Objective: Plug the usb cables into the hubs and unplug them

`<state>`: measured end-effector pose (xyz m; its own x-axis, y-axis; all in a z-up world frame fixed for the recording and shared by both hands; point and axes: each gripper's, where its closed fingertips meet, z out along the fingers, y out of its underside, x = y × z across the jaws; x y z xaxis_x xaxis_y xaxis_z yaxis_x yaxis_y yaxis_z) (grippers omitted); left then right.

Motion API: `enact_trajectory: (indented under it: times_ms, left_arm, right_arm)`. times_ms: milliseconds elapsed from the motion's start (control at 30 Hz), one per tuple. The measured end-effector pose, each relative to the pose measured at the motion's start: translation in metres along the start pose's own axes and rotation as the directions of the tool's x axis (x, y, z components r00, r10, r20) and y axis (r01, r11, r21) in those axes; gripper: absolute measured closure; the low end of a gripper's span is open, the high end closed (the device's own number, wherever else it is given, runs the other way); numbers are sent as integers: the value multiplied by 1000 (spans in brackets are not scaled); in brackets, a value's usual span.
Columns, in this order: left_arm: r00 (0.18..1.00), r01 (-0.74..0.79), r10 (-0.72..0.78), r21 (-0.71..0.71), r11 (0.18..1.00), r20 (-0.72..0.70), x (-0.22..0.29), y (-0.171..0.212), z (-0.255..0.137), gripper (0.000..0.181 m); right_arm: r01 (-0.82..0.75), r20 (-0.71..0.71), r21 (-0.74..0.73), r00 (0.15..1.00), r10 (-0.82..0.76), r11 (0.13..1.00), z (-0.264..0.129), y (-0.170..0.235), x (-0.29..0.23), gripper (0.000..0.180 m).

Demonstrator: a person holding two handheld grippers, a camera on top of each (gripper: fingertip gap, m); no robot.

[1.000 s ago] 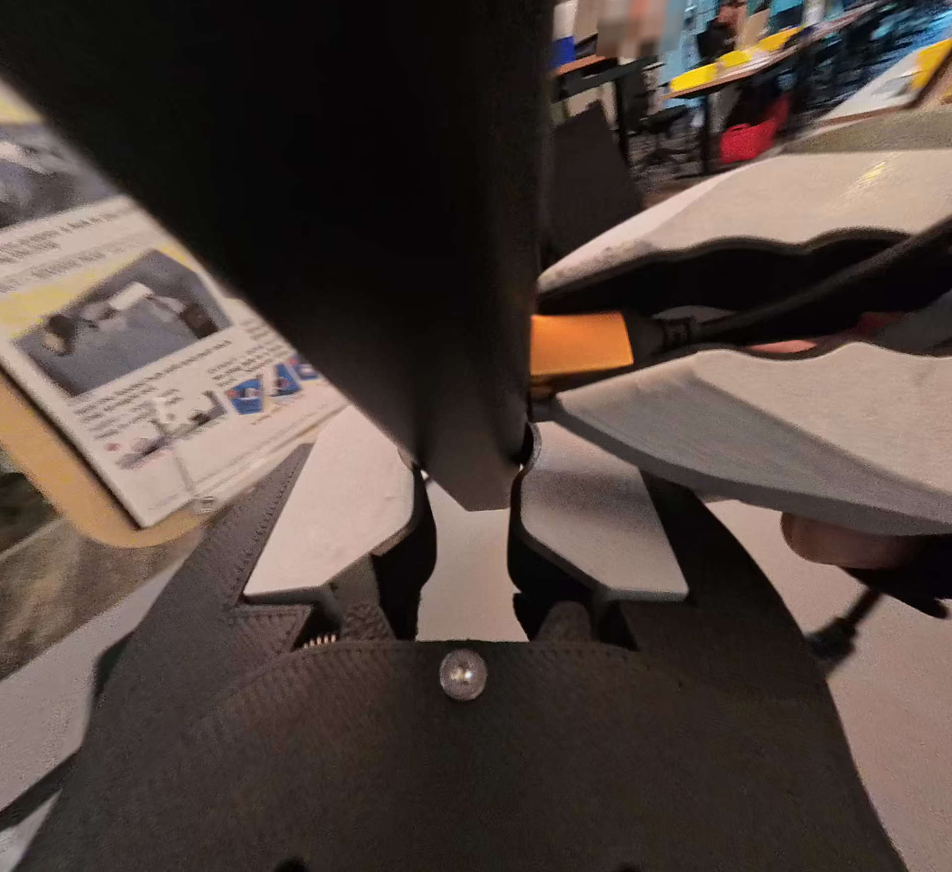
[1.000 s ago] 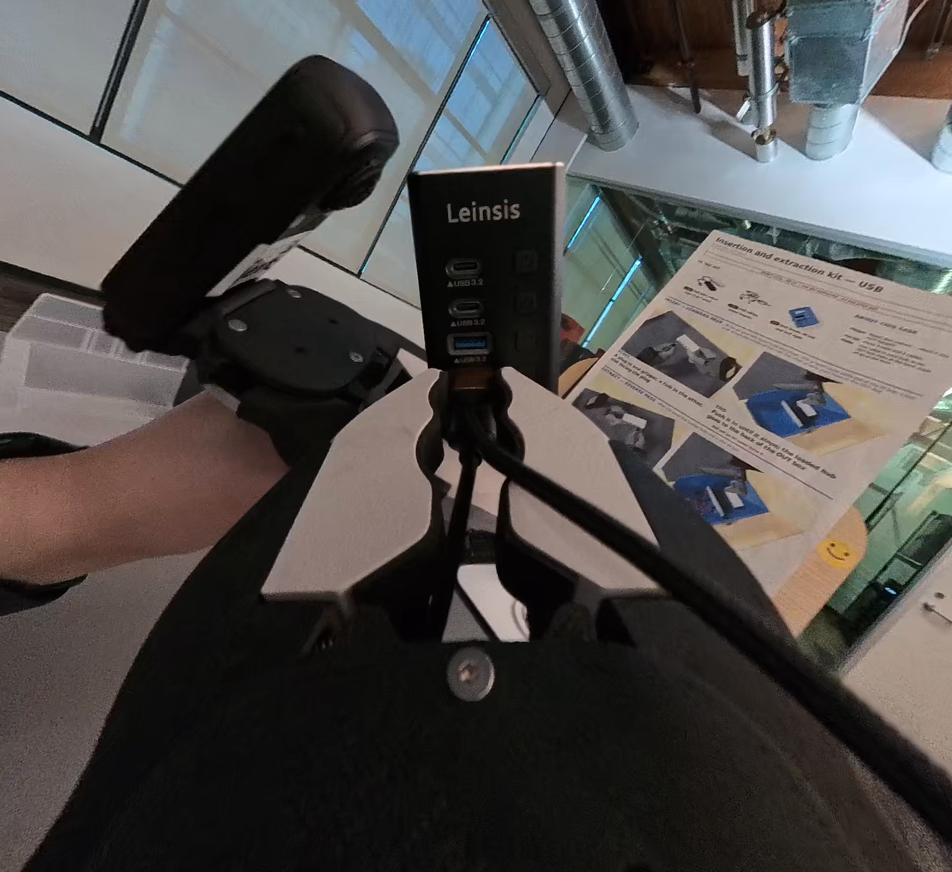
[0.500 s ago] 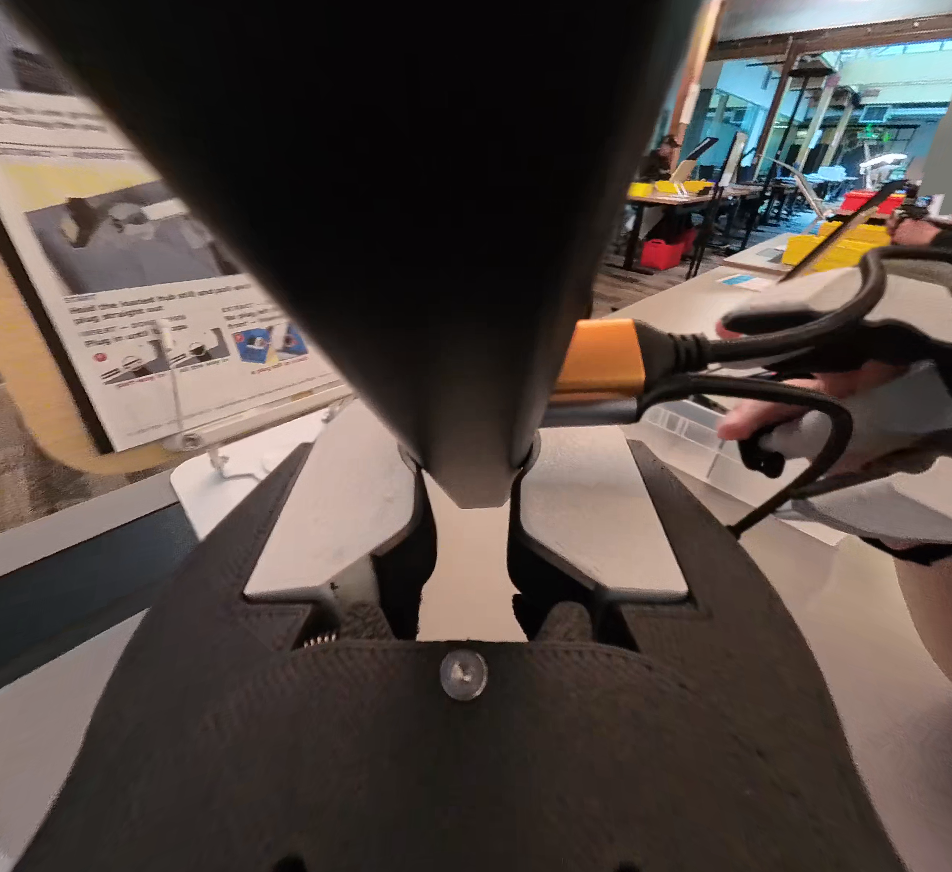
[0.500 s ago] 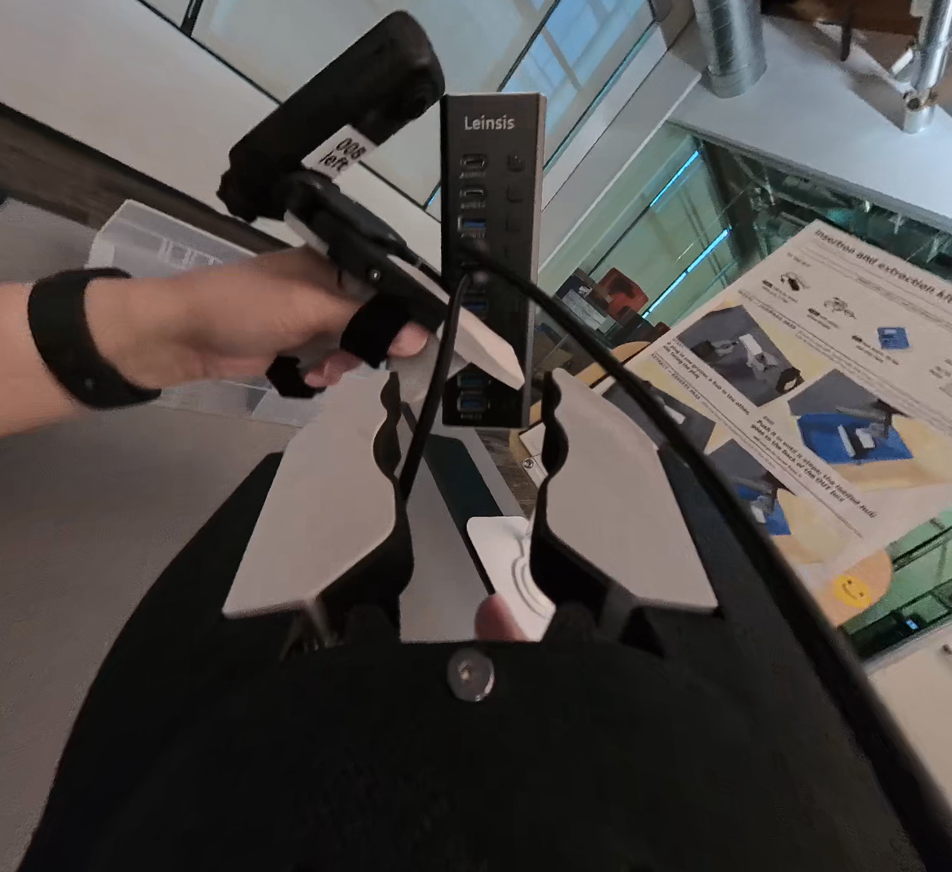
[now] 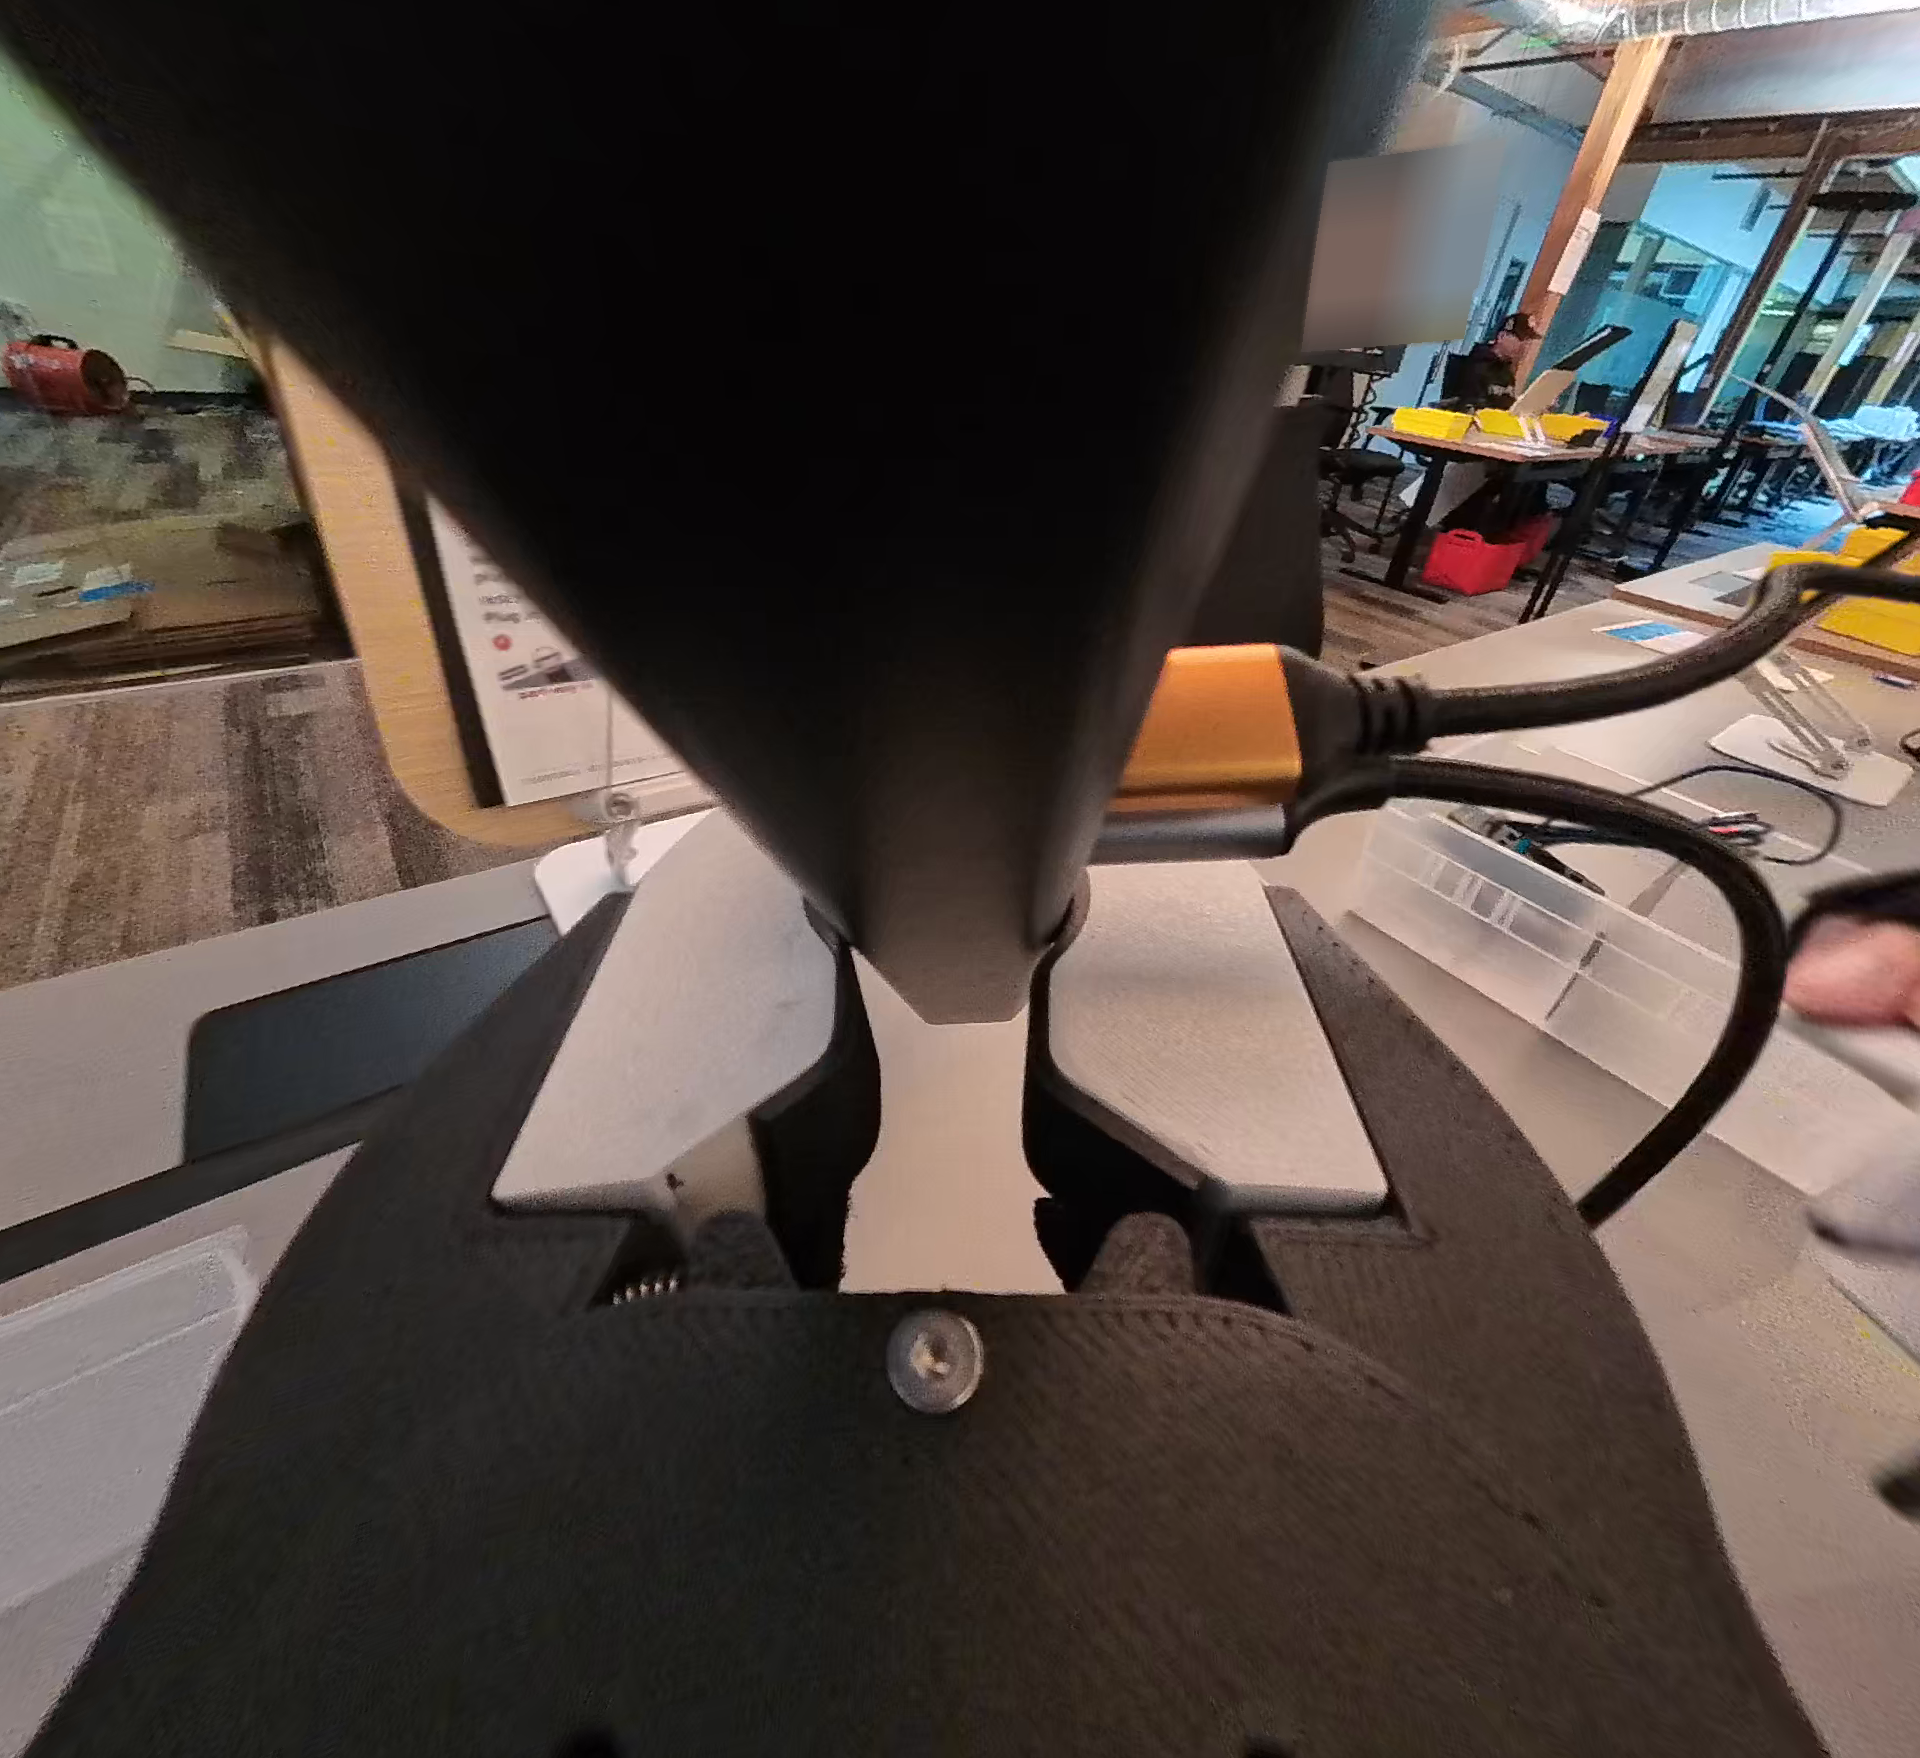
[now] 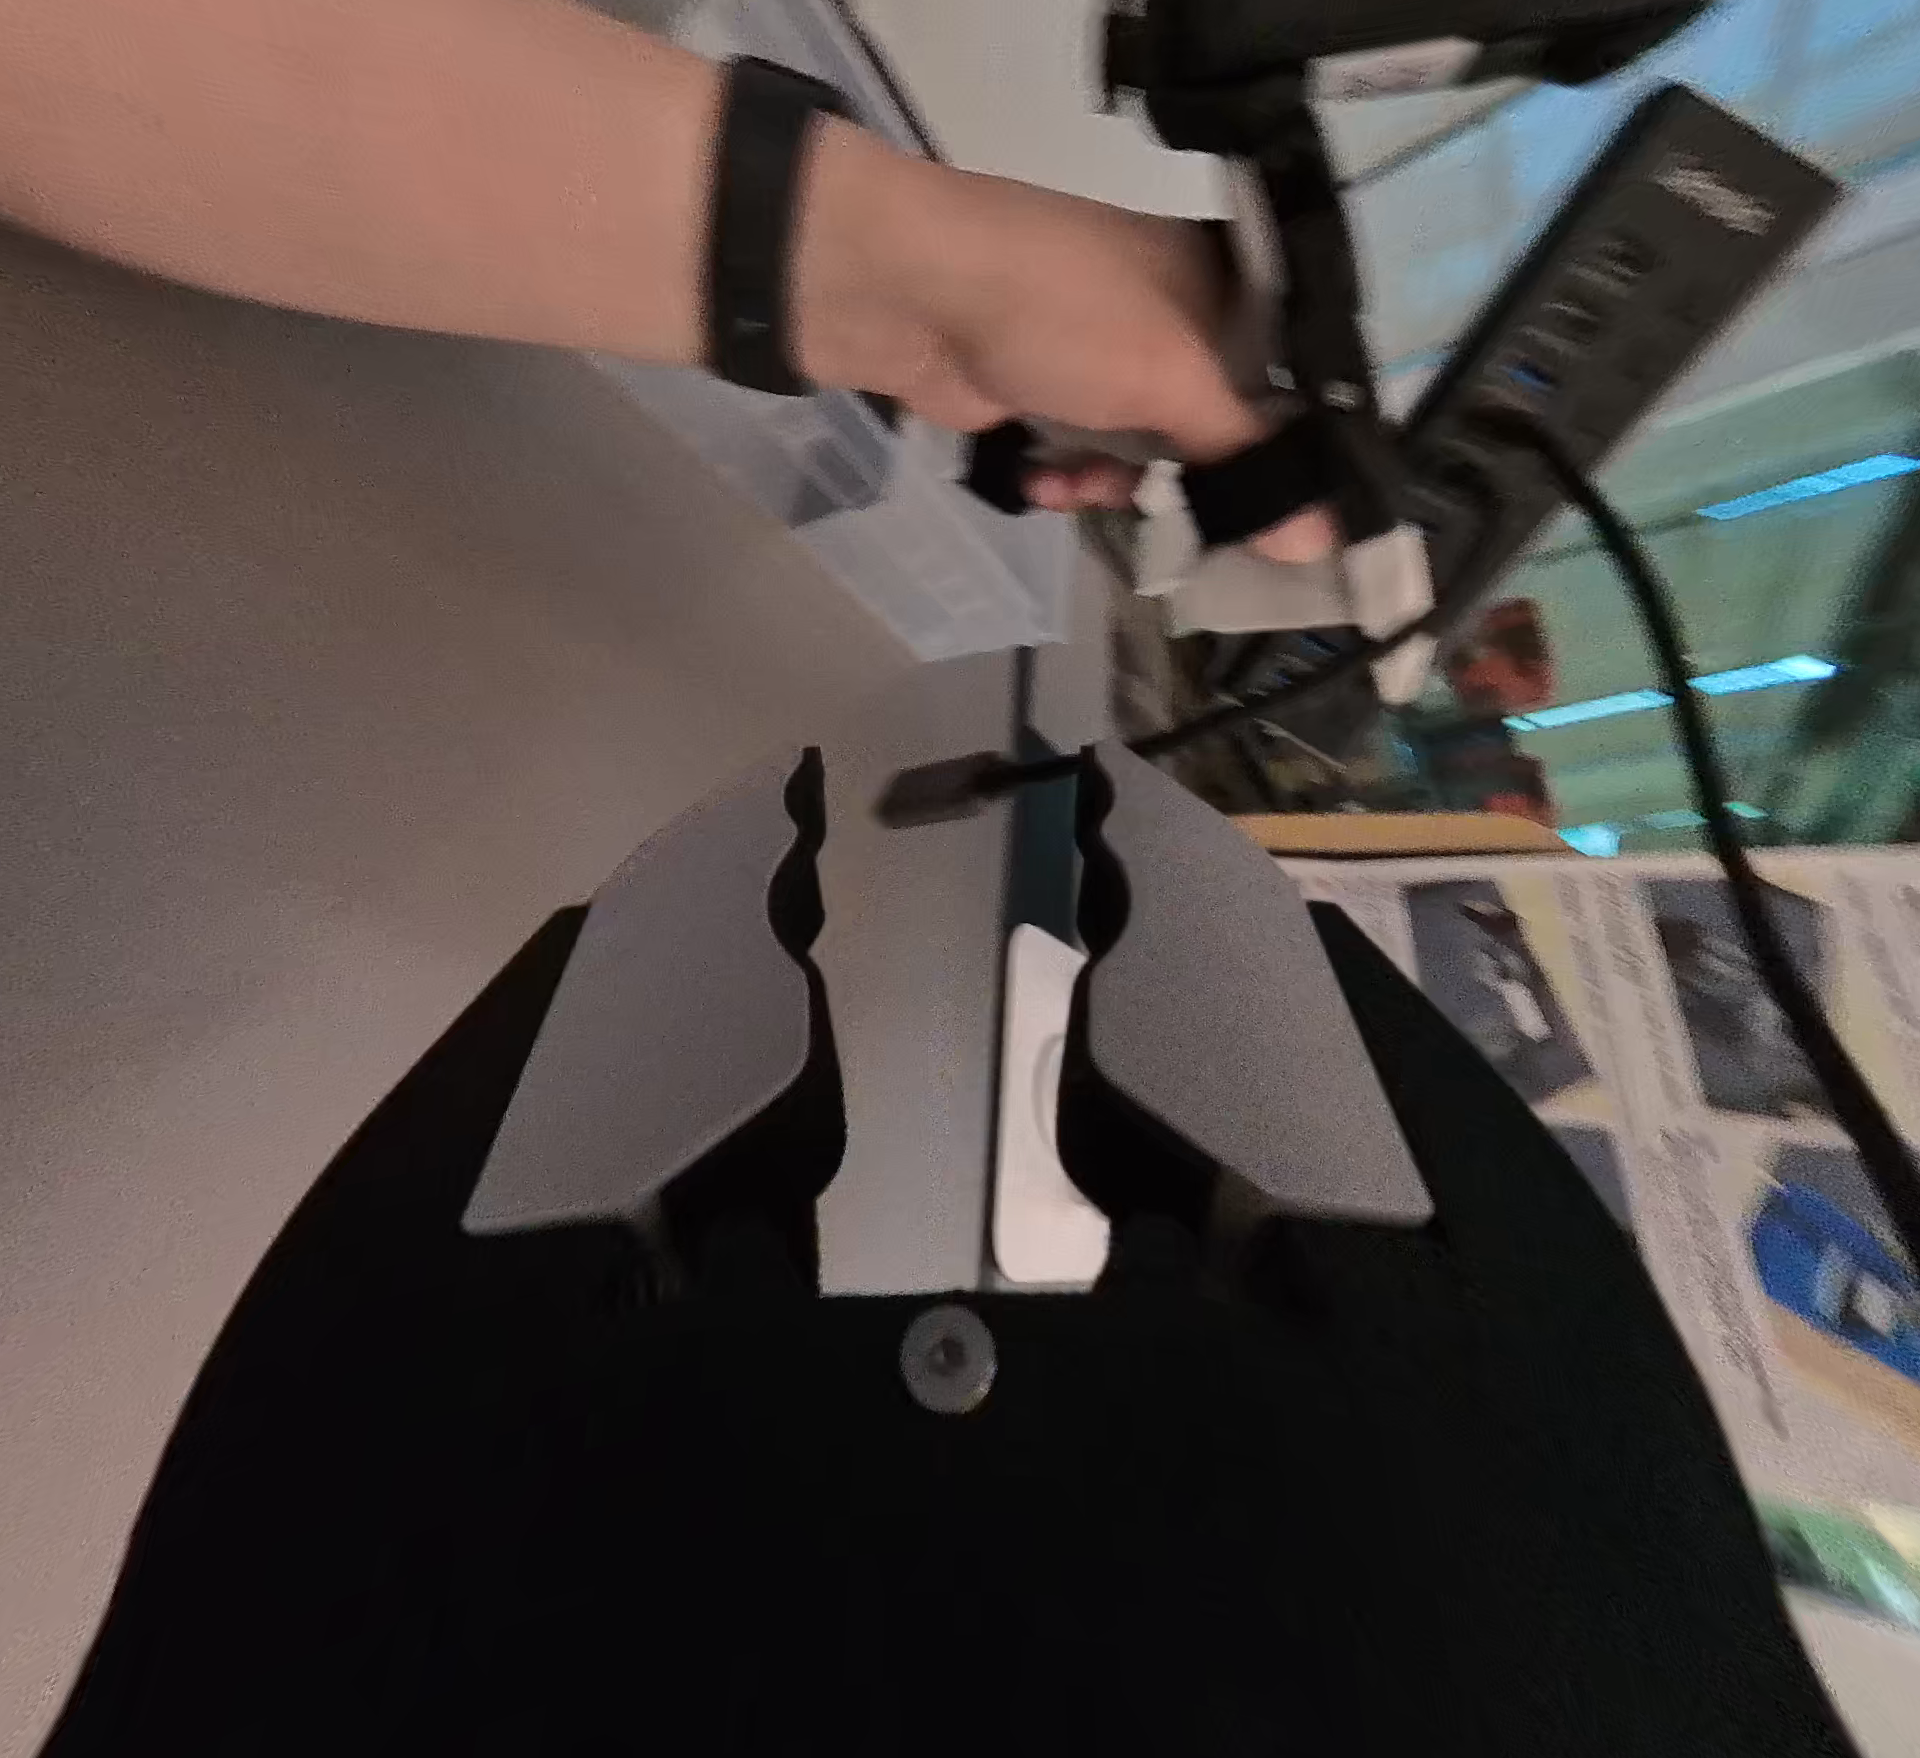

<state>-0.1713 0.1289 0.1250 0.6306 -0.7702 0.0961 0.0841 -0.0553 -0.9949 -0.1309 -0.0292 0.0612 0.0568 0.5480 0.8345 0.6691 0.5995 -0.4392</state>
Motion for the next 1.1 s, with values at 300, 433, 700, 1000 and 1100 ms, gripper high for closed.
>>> enact_trajectory:
  times_ms: [300,433,700,1000,1100]
  left_arm:
    - [999,30,-30,-2,1000,20,-20,-1,-13,153]
    - [999,27,-28,-12,1000,-39,-13,0,-12,153]
    - [779,-5,-74,-124,992,-622,105,21,-1,153]
    - [555,-243,-144,-325,914,-819,207,101,18,152]
    - [523,-272,-167,-349,897,-836,219,112,18,152]
  right_arm:
    - [-24,418,92,908,-16,995,-60,-37,-73,138]
    - [-122,524,213,852,-8,969,-106,-51,-83,140]
    - [-486,195,591,861,470,644,-132,-31,60,141]
    - [-868,230,369,431,873,331,-66,46,86,134]
    - [-914,234,188,398,887,360,-50,59,63,134]
